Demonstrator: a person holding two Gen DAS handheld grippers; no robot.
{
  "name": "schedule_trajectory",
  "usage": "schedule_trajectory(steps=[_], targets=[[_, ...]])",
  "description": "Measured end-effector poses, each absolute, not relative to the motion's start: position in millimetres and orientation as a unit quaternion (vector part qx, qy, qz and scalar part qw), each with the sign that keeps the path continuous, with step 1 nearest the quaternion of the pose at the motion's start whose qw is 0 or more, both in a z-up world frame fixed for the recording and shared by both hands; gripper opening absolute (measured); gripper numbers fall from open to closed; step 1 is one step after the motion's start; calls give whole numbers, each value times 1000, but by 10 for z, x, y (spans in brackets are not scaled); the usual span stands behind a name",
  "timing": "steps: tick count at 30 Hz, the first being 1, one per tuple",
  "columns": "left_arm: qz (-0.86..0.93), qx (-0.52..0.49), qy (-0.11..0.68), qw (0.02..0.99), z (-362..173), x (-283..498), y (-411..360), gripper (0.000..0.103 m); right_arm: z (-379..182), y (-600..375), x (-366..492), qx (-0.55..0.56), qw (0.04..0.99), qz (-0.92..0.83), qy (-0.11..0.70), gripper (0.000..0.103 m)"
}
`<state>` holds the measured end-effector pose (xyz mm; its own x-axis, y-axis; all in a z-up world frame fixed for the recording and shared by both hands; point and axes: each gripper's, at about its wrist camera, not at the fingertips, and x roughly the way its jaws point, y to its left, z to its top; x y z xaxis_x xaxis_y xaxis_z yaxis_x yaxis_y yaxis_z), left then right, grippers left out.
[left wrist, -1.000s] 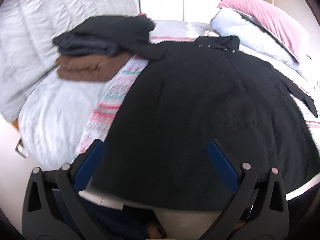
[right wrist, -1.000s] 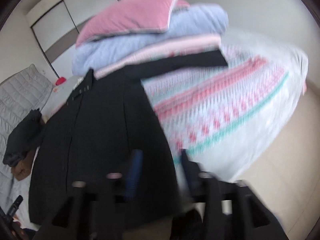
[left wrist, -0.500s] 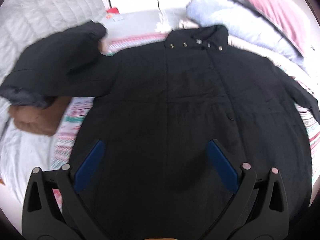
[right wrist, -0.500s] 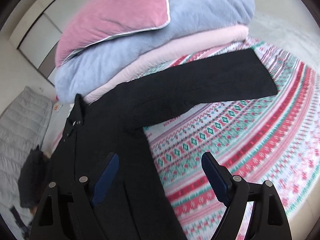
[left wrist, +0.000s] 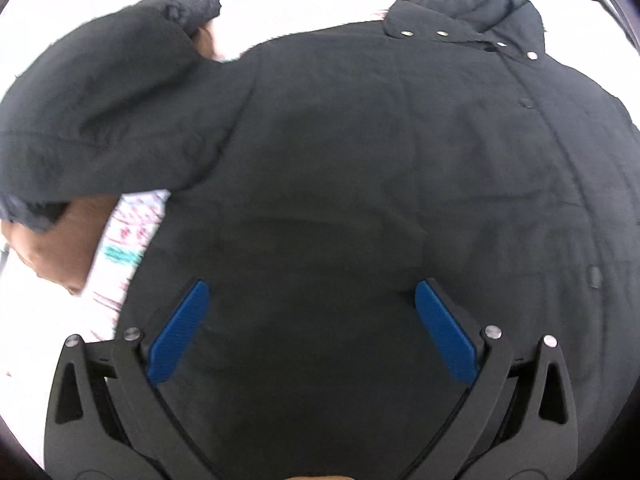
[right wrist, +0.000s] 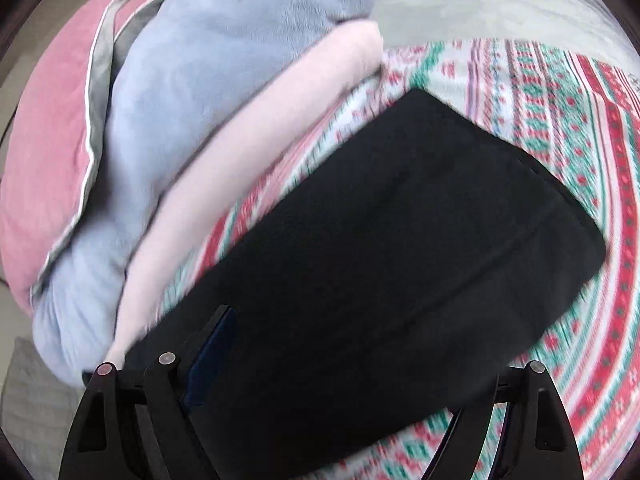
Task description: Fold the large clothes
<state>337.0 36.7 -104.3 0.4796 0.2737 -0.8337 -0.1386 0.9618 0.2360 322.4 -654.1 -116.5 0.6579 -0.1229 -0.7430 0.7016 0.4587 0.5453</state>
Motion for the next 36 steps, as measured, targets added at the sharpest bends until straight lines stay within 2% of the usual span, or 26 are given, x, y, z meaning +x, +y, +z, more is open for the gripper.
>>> schedule_trajectory(steps=[1,2,4,5,8,11,13,16,19,22,27,31,36], targets=[[132,78,489,859,-1034,3368,390,103,-1162,-6561,3262,449,794,-264,313,65],[147,90,480,860,-1022,3371,416,103,-1176,-6591,3333,448,795,-269,306,38],[161,102,472,861,-990,3397,506,103,-1236,-6633,3433,455,789,-284,299,13],[163,96,472,861,-980,3414,563,103,-1253,-6637,3467,467,791,-278,281,10],[161,57,480,861,-943,3478,760,103,-1025,-6492,3561,423,821,-288,253,8],[157,31,477,864,-875,3502,897,103,-452,-6091,3664,320,883,-268,214,8],[151,18,479,865,-844,3495,960,103,-195,-5919,3733,295,902,-247,195,8],[147,-20,481,864,-796,3473,1103,103,50,-5573,3985,249,919,-220,212,8],[139,-50,475,867,-711,3441,1232,103,133,-5408,4095,231,919,-223,226,8],[132,-66,469,871,-634,3414,1313,103,335,-5251,4035,248,925,-203,201,8],[124,-93,464,872,-575,3415,1439,103,696,-4544,4303,193,954,-125,192,8],[116,-108,465,871,-562,3430,1500,103,658,-3368,4642,86,970,-36,224,8],[107,-121,461,873,-522,3378,1576,103,81,-1989,4942,-29,954,44,295,8]])
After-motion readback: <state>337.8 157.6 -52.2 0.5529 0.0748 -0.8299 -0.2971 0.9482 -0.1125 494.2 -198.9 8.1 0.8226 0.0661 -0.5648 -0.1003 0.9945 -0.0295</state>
